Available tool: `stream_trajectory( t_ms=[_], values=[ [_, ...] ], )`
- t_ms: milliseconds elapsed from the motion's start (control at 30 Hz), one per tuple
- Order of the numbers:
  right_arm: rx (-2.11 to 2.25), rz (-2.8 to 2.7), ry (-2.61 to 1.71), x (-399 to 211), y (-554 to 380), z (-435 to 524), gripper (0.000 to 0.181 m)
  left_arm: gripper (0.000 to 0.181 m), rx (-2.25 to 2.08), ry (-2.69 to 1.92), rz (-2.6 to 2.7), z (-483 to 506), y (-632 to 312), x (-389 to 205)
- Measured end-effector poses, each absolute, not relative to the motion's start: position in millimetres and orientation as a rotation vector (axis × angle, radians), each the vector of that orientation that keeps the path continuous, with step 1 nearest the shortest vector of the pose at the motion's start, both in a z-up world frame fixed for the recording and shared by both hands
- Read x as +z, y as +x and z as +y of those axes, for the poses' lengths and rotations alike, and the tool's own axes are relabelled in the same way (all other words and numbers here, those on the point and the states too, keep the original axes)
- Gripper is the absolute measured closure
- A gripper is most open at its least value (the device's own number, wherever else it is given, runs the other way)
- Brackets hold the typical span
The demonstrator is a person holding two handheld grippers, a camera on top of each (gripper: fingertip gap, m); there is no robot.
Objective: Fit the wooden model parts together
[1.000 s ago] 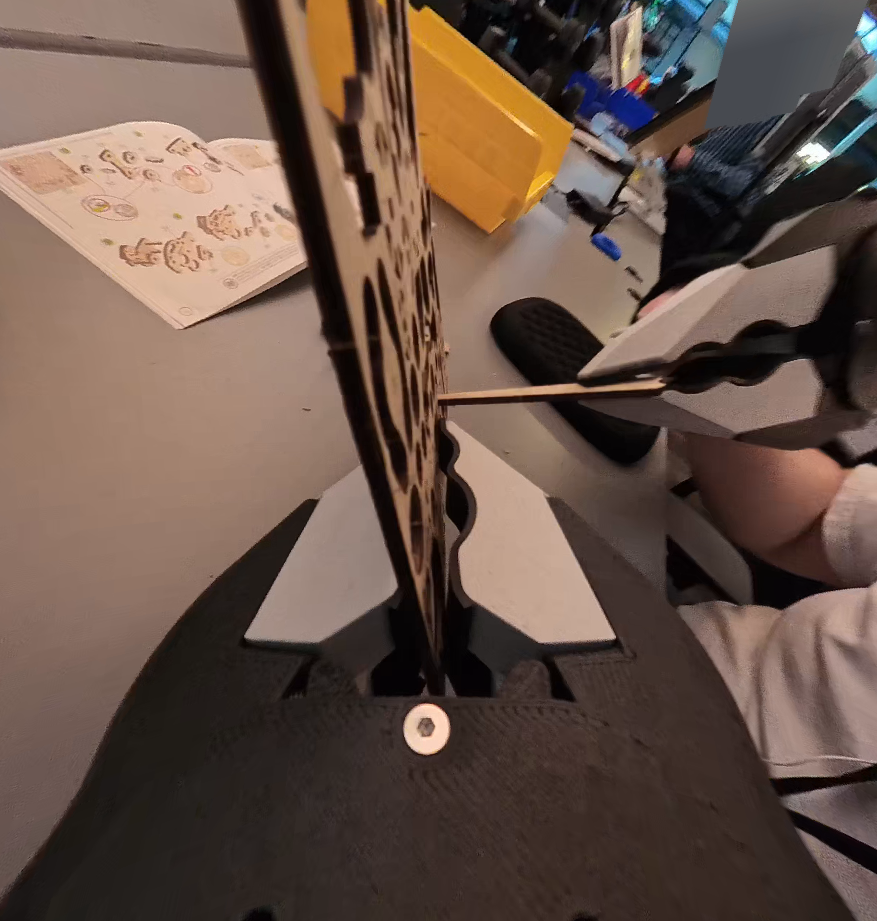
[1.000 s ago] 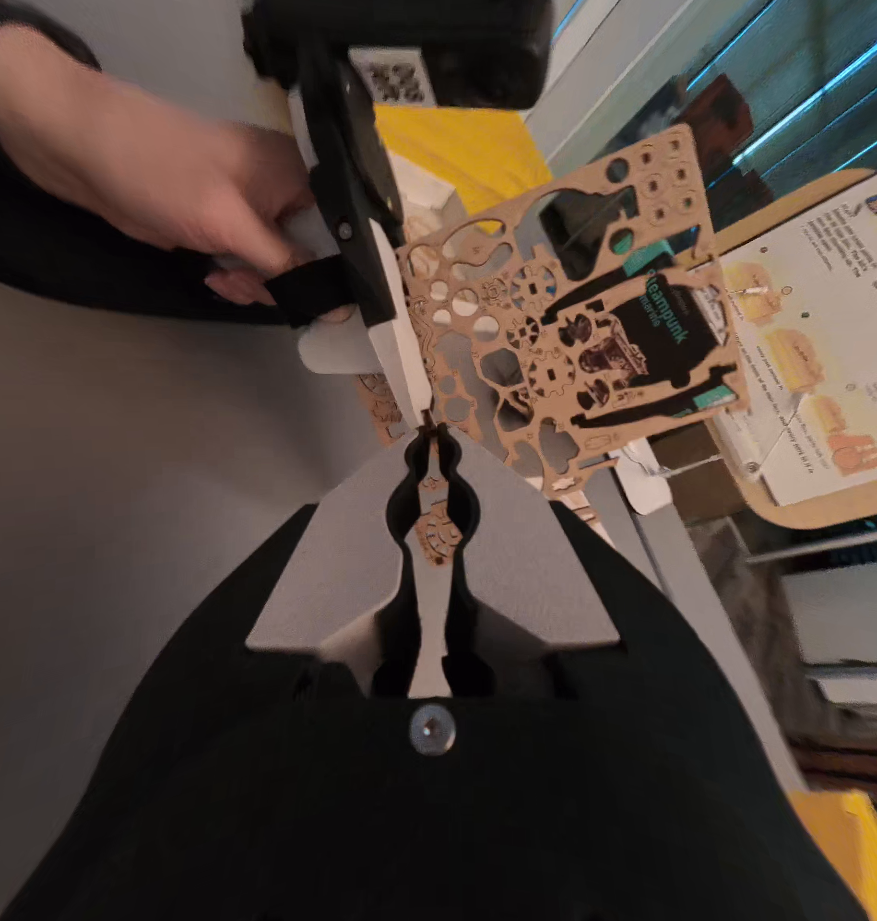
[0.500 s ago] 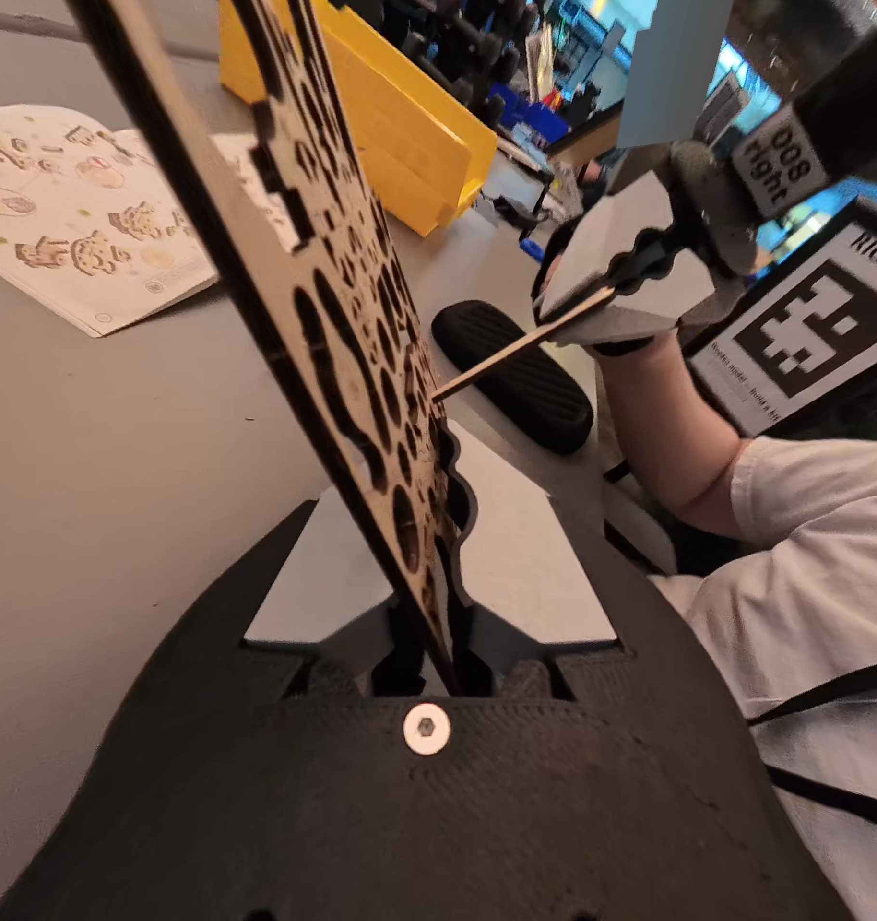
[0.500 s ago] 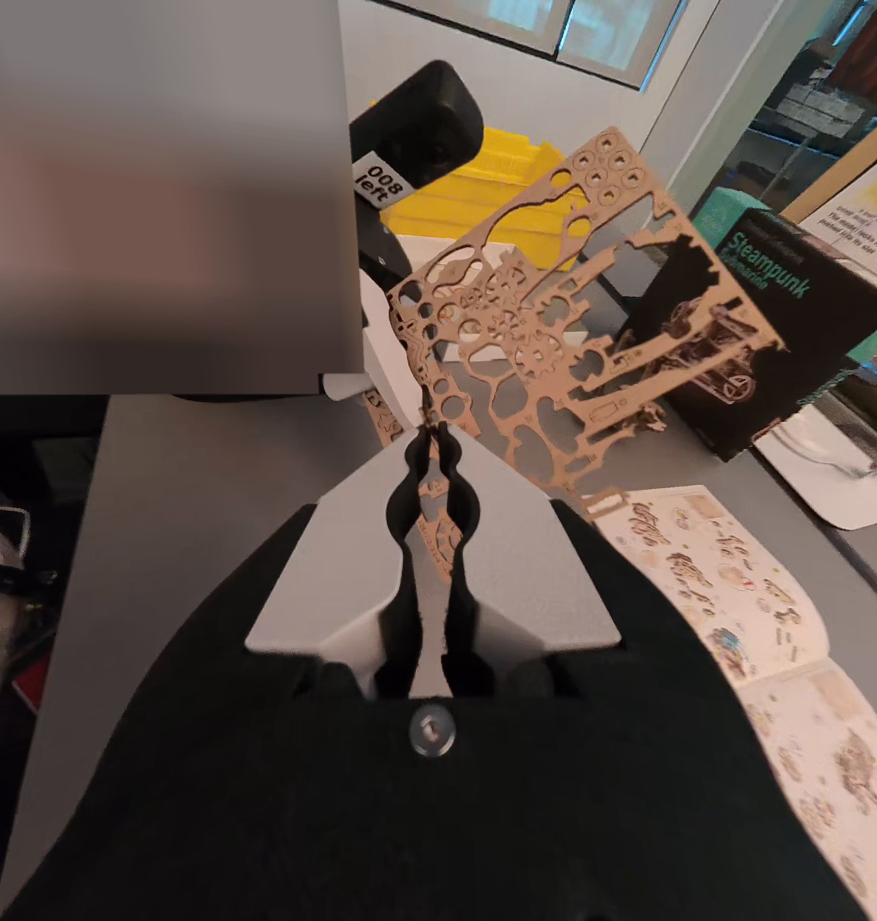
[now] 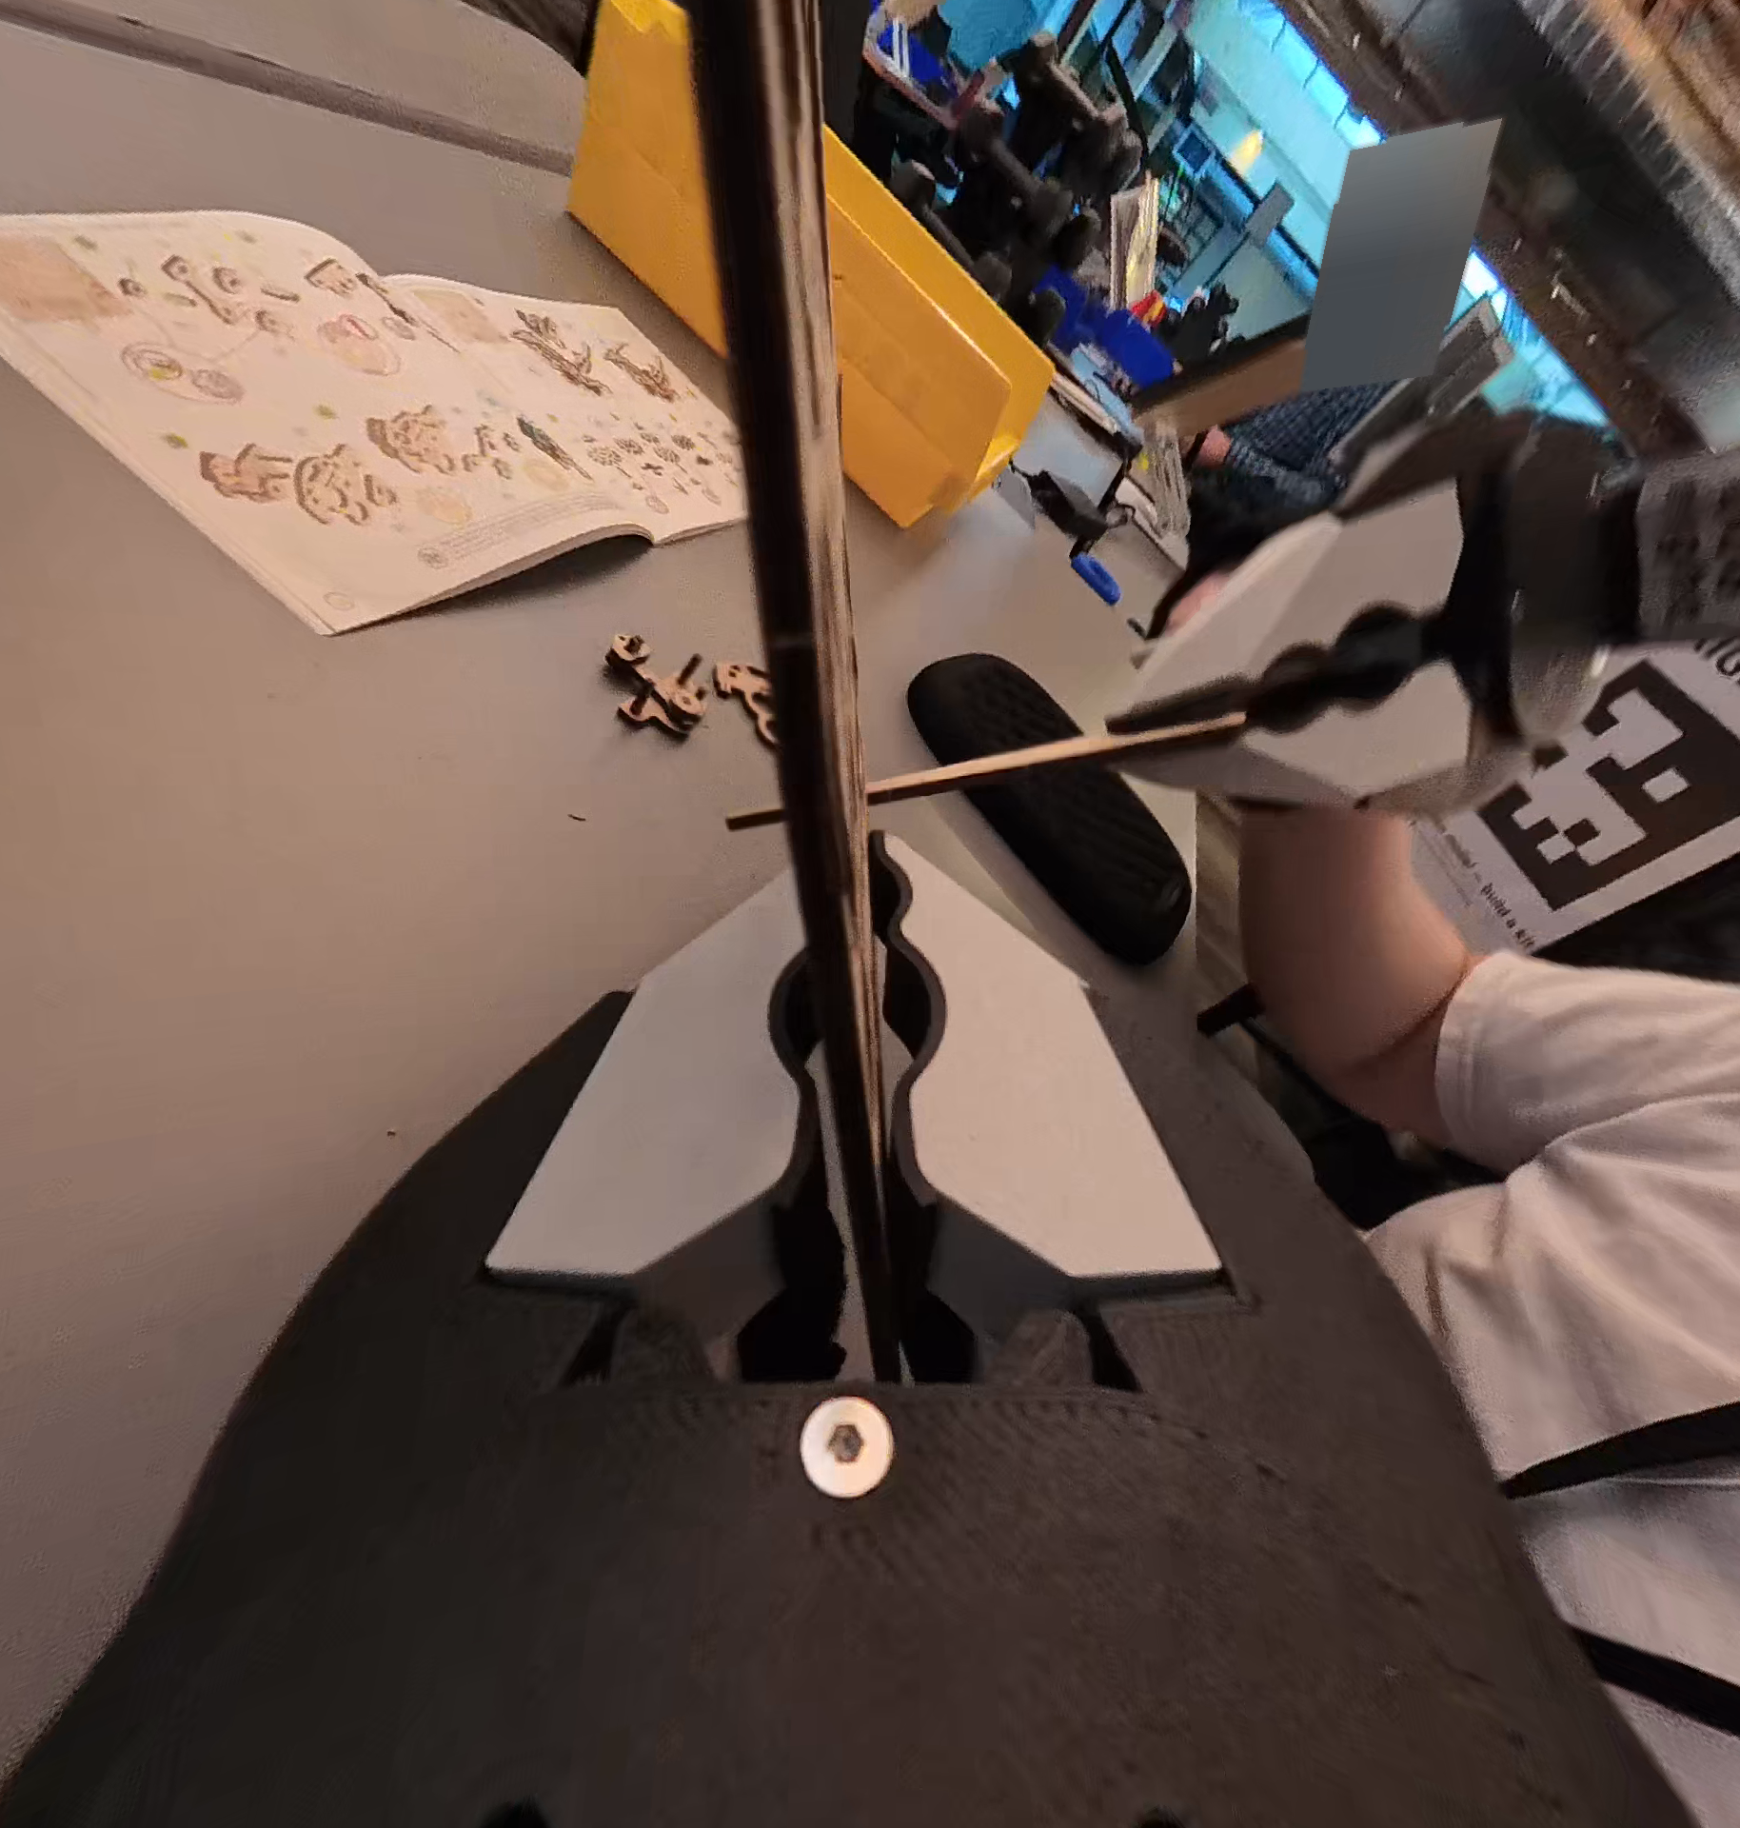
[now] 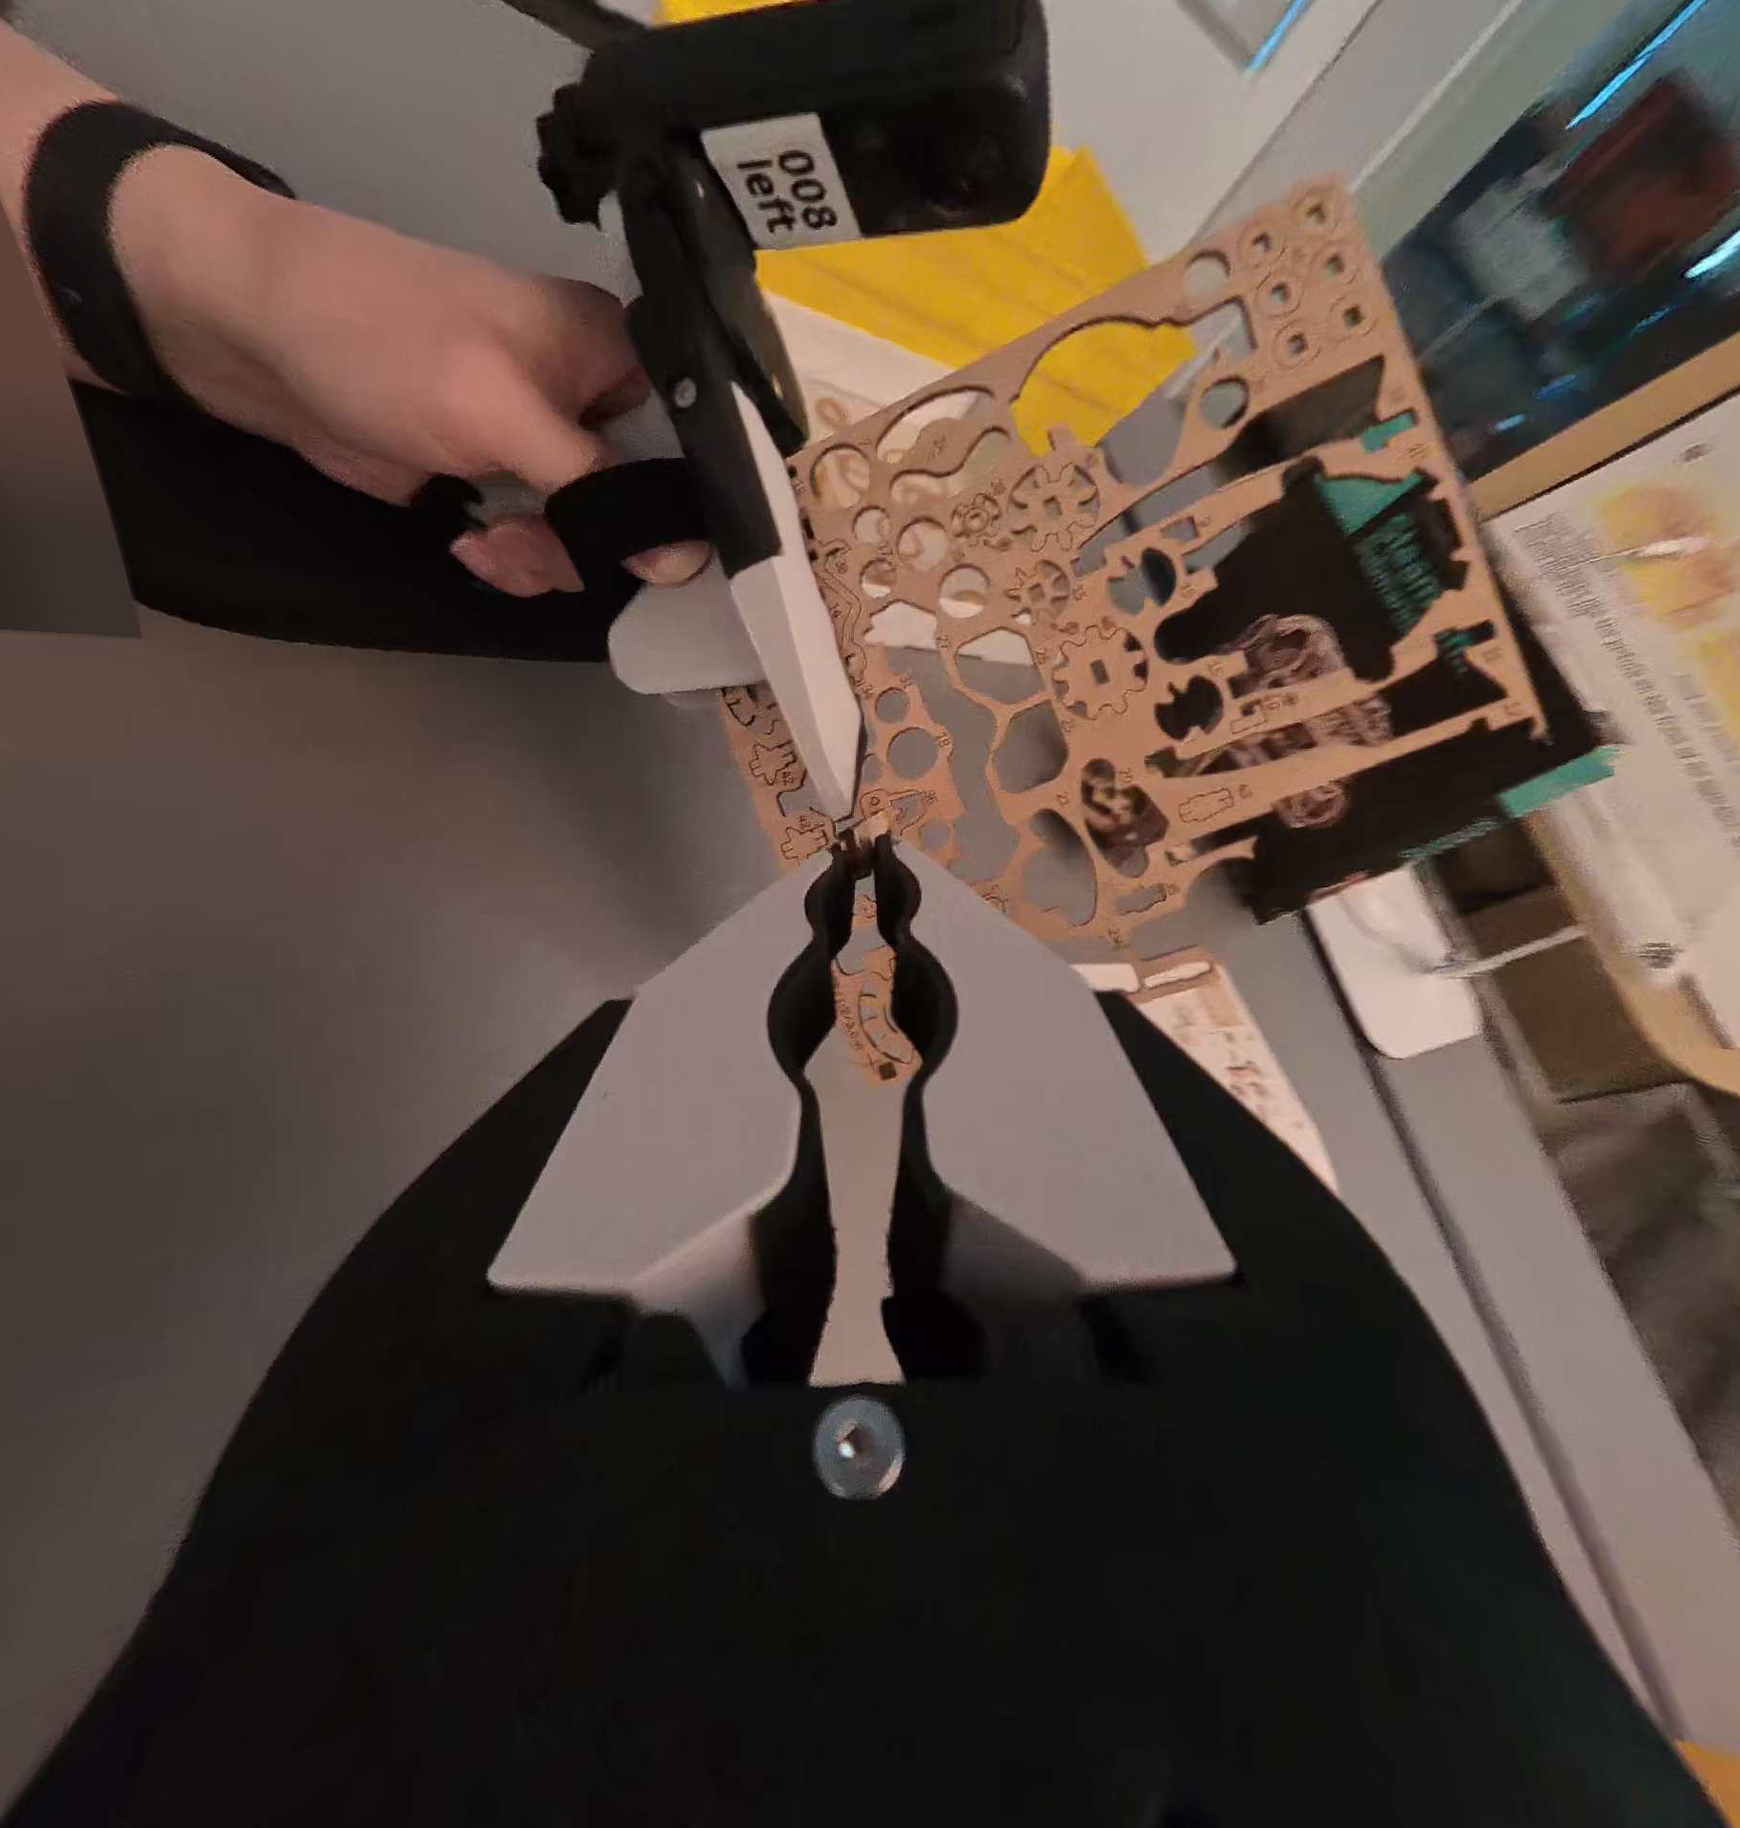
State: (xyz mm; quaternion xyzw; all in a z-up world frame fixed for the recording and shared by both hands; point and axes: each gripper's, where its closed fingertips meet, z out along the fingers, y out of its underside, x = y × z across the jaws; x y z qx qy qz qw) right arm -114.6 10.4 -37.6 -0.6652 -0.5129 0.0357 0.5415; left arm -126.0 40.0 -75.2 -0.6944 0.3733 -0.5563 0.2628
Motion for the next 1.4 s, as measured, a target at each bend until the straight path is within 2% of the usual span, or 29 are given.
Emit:
stream_trajectory(
  t_ms=[333, 500, 700, 800, 1000, 1200, 1400],
  values=[
    [-0.213, -1.195, -1.382, -41.3, -126.8, 9.2, 0.18, 0.181, -1.677, -1.929, 0.896, 43.9, -129.0, -75.7],
    [0.145, -1.348, -1.591, -31.2, -115.8, 11.6, 0.18, 0.181, -1.355, -1.824, 1.168, 32.3, -123.5, -79.9],
    [0.364, -1.438, -1.683, -23.8, -109.7, 12.2, 0.18, 0.18, -1.4, -1.782, 1.178, 25.5, -121.4, -73.2],
    [0.485, -1.306, -1.62, -12.6, -105.5, 13.3, 0.18, 0.18, -1.608, -1.761, 1.07, 26.1, -124.3, -57.3],
    [0.35, -1.179, -1.451, -20.6, -114.3, 4.5, 0.18, 0.181, -1.703, -1.81, 0.998, 30.5, -124.8, -61.9],
    [0.057, -1.319, -1.547, -36.6, -136.3, 15.9, 0.18, 0.18, -1.426, -1.899, 1.077, 38.7, -124.5, -85.9],
    [0.32, -1.294, -1.637, -17.3, -124.7, 24.2, 0.18, 0.181, -1.525, -1.836, 1.054, 34.4, -124.9, -71.0]
  ],
)
